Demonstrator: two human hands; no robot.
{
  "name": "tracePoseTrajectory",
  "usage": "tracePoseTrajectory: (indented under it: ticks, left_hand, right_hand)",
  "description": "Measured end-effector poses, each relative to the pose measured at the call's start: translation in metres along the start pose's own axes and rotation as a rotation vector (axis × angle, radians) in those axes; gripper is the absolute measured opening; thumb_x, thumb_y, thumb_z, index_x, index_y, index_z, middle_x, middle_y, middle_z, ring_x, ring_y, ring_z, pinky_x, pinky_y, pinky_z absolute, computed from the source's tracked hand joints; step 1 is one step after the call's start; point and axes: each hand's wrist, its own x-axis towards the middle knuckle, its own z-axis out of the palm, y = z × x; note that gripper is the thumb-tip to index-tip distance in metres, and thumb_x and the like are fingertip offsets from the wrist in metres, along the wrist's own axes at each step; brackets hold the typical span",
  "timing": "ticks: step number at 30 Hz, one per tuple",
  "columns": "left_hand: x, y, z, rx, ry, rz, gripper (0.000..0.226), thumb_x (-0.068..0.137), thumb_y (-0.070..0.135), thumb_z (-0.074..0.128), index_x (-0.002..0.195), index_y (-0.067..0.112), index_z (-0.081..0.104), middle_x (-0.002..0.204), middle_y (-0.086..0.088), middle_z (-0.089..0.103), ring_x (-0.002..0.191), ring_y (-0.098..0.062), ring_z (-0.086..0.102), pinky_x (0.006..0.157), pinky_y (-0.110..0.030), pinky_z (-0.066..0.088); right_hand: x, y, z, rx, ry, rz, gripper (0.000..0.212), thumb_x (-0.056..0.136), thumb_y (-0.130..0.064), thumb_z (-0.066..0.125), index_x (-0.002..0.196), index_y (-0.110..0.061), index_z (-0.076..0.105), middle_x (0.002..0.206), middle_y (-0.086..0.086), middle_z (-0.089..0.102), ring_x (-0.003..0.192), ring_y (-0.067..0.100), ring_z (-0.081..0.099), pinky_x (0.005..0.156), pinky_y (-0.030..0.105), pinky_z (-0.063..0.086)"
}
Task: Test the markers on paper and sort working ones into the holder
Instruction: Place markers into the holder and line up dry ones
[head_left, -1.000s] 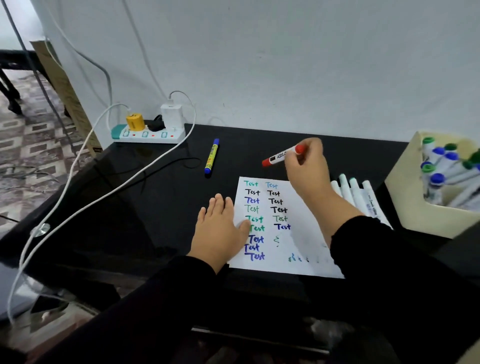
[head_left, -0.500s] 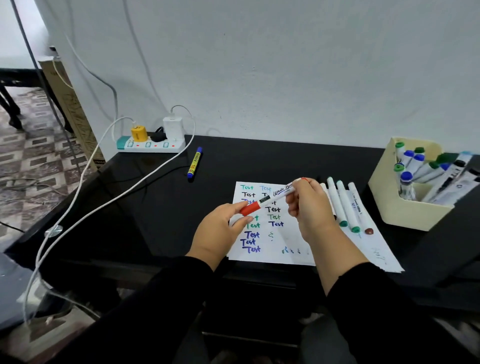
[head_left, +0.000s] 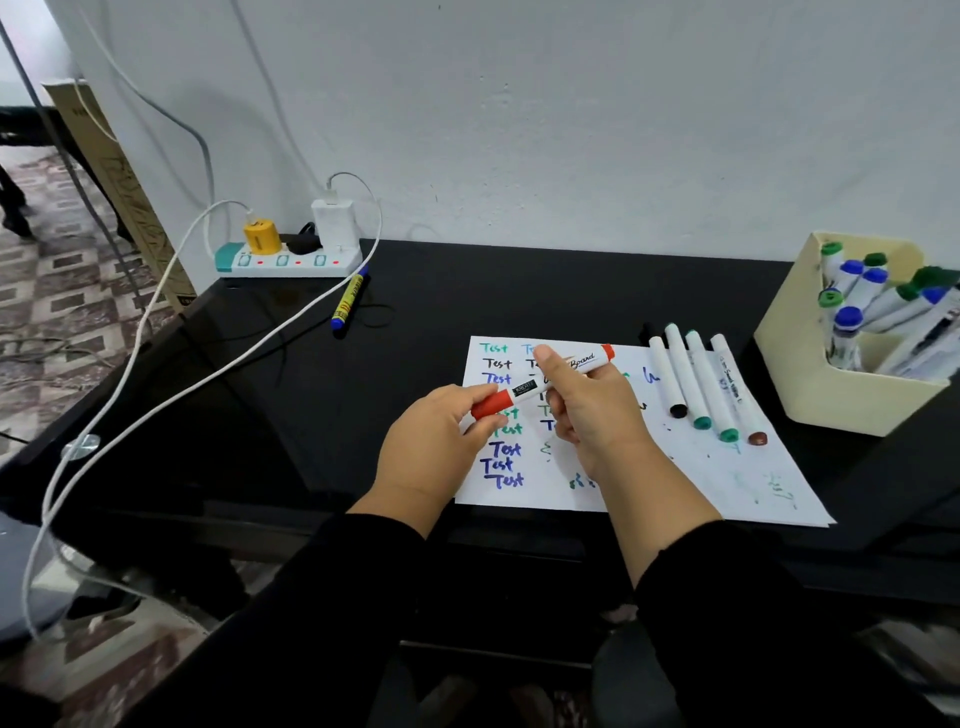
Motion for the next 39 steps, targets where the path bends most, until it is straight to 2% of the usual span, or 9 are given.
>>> tracePoseTrajectory:
  ticks: [12,18,23,26,28,31,33,36,39]
  left_hand:
    - [0.0,0.019,-0.005,0.163,-0.047,0.012,0.032,0.093,0.045,0.048,0.122,0.033,0.056,0.089,0.012,0.047,0.082,-0.008,0.045,0.07,-0.024,0.04]
    - [0.0,0.03,-0.009,0.013,-0.124,0.002,0.026,0.091,0.039,0.055,0.107,0.023,0.067,0.079,0.005,0.058,0.079,-0.016,0.056,0.07,-0.032,0.046]
    - [0.002,0.032,-0.014,-0.145,-0.233,-0.087,0.025,0.09,0.039,0.056,0.102,0.021,0.069,0.091,-0.004,0.069,0.086,-0.022,0.063,0.079,-0.039,0.05]
    - [0.004,0.031,-0.015,-0.239,-0.273,-0.127,0.017,0.089,0.038,0.057,0.085,0.027,0.07,0.089,0.002,0.071,0.09,-0.016,0.064,0.08,-0.034,0.049]
    - [0.006,0.03,-0.017,-0.36,-0.308,-0.154,0.014,0.09,0.034,0.058,0.077,0.033,0.065,0.081,0.011,0.07,0.086,-0.005,0.064,0.074,-0.02,0.046]
    - [0.006,0.03,-0.019,-0.465,-0.328,-0.172,0.007,0.09,0.03,0.059,0.087,0.03,0.065,0.073,0.015,0.068,0.076,0.005,0.063,0.065,-0.012,0.04]
    - [0.006,0.031,-0.018,-0.439,-0.288,-0.177,0.012,0.09,0.032,0.059,0.094,0.025,0.069,0.079,0.012,0.07,0.083,-0.002,0.064,0.068,-0.017,0.045]
    - [0.006,0.034,-0.012,-0.212,-0.217,-0.137,0.023,0.092,0.038,0.054,0.095,0.021,0.07,0.09,0.0,0.071,0.089,-0.019,0.064,0.078,-0.035,0.05]
    - [0.004,0.039,-0.009,0.041,-0.142,-0.031,0.033,0.094,0.042,0.048,0.108,0.018,0.066,0.09,-0.001,0.068,0.081,-0.017,0.06,0.075,-0.035,0.05]
  right_hand:
    - [-0.006,-0.002,0.005,0.019,-0.036,0.061,0.036,0.089,-0.034,0.063,0.06,-0.016,0.051,0.046,-0.001,0.044,0.037,0.008,0.031,0.037,0.018,0.026]
    - [0.003,-0.005,0.003,-0.009,0.023,0.044,0.03,0.088,-0.014,0.053,0.06,-0.014,0.041,0.033,-0.01,0.033,0.03,0.004,0.027,0.041,0.023,0.025]
    - [0.007,-0.005,0.001,-0.013,-0.019,-0.036,0.033,0.09,-0.015,0.053,0.06,-0.016,0.037,0.04,-0.007,0.033,0.035,0.007,0.026,0.04,0.021,0.025]
    - [0.008,-0.006,0.0,0.004,-0.059,-0.037,0.033,0.091,-0.014,0.051,0.061,-0.016,0.036,0.037,-0.009,0.034,0.034,0.006,0.026,0.041,0.022,0.026]
    - [0.008,-0.006,-0.001,0.012,-0.105,-0.047,0.033,0.093,-0.015,0.05,0.063,-0.016,0.037,0.036,-0.011,0.039,0.033,0.004,0.029,0.042,0.021,0.028]
    - [0.008,-0.009,-0.001,0.003,-0.127,-0.059,0.031,0.095,-0.016,0.05,0.066,-0.017,0.039,0.038,-0.011,0.046,0.034,0.002,0.033,0.043,0.018,0.031]
    - [0.009,-0.009,0.002,0.002,-0.069,-0.045,0.03,0.092,-0.015,0.051,0.065,-0.016,0.039,0.038,-0.011,0.044,0.035,0.004,0.032,0.042,0.019,0.03]
    - [0.011,-0.01,0.005,-0.032,0.051,0.03,0.026,0.087,-0.015,0.051,0.063,-0.015,0.041,0.042,-0.006,0.039,0.039,0.009,0.028,0.041,0.022,0.026]
    - [0.012,-0.011,0.006,-0.06,0.107,0.097,0.022,0.086,-0.018,0.05,0.066,-0.014,0.041,0.051,0.0,0.038,0.042,0.011,0.026,0.041,0.022,0.025]
